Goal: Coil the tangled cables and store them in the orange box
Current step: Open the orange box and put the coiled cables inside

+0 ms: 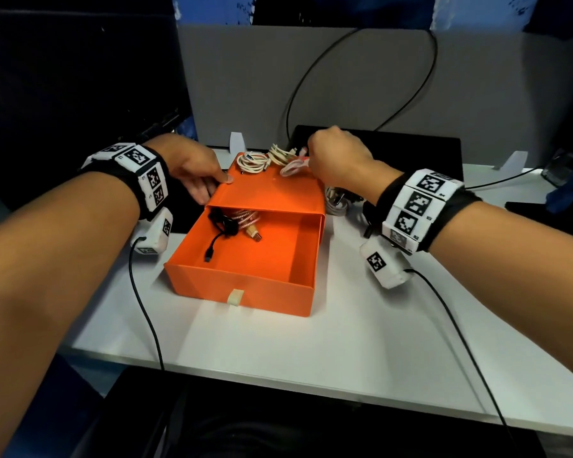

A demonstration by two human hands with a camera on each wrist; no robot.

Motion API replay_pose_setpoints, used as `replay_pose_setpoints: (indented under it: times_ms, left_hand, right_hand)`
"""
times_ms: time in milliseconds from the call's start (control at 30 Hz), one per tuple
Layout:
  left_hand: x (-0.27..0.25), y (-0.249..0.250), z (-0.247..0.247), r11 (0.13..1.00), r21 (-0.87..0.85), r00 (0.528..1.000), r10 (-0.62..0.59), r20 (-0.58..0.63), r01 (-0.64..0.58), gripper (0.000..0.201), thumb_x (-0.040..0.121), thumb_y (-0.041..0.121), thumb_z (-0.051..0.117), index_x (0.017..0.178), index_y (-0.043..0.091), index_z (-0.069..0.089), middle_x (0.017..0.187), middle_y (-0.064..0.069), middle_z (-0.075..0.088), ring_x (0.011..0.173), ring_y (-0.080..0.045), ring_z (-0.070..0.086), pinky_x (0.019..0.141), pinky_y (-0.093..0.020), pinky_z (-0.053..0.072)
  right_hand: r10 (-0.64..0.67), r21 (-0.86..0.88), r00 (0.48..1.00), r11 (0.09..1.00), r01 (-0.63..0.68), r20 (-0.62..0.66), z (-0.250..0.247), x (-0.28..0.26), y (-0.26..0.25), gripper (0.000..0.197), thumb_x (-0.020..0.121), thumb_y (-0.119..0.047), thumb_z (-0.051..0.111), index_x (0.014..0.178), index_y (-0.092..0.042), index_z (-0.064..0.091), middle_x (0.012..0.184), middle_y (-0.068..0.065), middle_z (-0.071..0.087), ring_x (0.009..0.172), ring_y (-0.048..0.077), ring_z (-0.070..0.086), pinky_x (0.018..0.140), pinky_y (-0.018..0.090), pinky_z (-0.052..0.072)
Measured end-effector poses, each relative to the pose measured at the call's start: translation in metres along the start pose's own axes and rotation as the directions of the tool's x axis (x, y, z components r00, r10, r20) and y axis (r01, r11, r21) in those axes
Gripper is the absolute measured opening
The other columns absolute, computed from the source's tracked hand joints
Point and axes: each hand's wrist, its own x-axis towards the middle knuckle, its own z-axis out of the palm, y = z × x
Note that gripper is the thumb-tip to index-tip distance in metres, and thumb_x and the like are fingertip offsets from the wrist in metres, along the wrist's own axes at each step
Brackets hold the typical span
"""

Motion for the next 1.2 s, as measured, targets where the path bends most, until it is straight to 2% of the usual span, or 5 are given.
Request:
replay_pose_setpoints:
  times_ms: [333,533,733,933,1200]
  left_hand:
    - [0.000,-0.001,0.002,1.000,-0.005,1.000,0.010,-0.014,-0.010,0.044,0.107,0.032,0.052,0.118,-0.009,0.066,0.101,-0.024,0.075,0.069,-0.029,0.075,0.057,-0.032,0.063]
    - [-0.001,0.000,0.001,1.000,-0.005,1.000,0.001,-0.013,-0.001,0.044,0.107,0.032,0.052,0.119,-0.008,0.066,0.104,-0.025,0.075,0.073,-0.030,0.076,0.059,-0.033,0.063]
    - [0.000,0.000,0.001,1.000,-0.006,1.000,0.000,-0.002,0.000,0.044,0.107,0.033,0.052,0.120,-0.007,0.065,0.107,-0.025,0.074,0.073,-0.030,0.076,0.061,-0.034,0.064]
    - [-0.001,-0.001,0.003,1.000,-0.021,1.000,0.011,-0.013,-0.011,0.044,0.107,0.031,0.052,0.121,-0.008,0.064,0.105,-0.025,0.074,0.071,-0.029,0.075,0.057,-0.033,0.063]
    - [-0.002,-0.001,0.002,1.000,-0.023,1.000,0.009,-0.009,-0.009,0.043,0.107,0.031,0.052,0.122,-0.008,0.064,0.108,-0.026,0.074,0.073,-0.030,0.076,0.063,-0.036,0.065]
  right_hand:
    - [-0.384,-0.150,0.914,0.904,0.401,0.128,-0.020,-0.120,-0.070,0.017,0.104,-0.010,0.048,0.116,-0.010,0.060,0.069,-0.004,0.039,0.079,0.032,0.065,0.060,0.034,0.037]
    - [-0.363,-0.251,0.880,0.861,0.442,0.305,0.008,-0.103,-0.070,0.023,0.105,-0.006,0.045,0.120,-0.014,0.060,0.112,0.006,0.070,0.101,0.032,0.070,0.072,0.040,0.051]
    - [-0.301,-0.255,0.917,0.895,0.366,0.260,0.020,-0.085,-0.078,0.019,0.103,-0.005,0.050,0.113,-0.014,0.065,0.099,0.002,0.068,0.090,0.027,0.068,0.062,0.037,0.048]
    - [-0.491,0.045,0.772,0.854,0.519,0.403,0.034,-0.093,-0.081,0.022,0.103,-0.022,0.049,0.116,-0.013,0.065,0.098,0.003,0.060,0.078,0.021,0.058,0.058,0.030,0.044]
    - [-0.371,0.217,0.887,0.923,0.319,0.276,0.014,-0.060,-0.046,0.019,0.100,-0.029,0.055,0.091,-0.019,0.067,0.085,0.001,0.064,0.083,0.025,0.063,0.077,0.034,0.053]
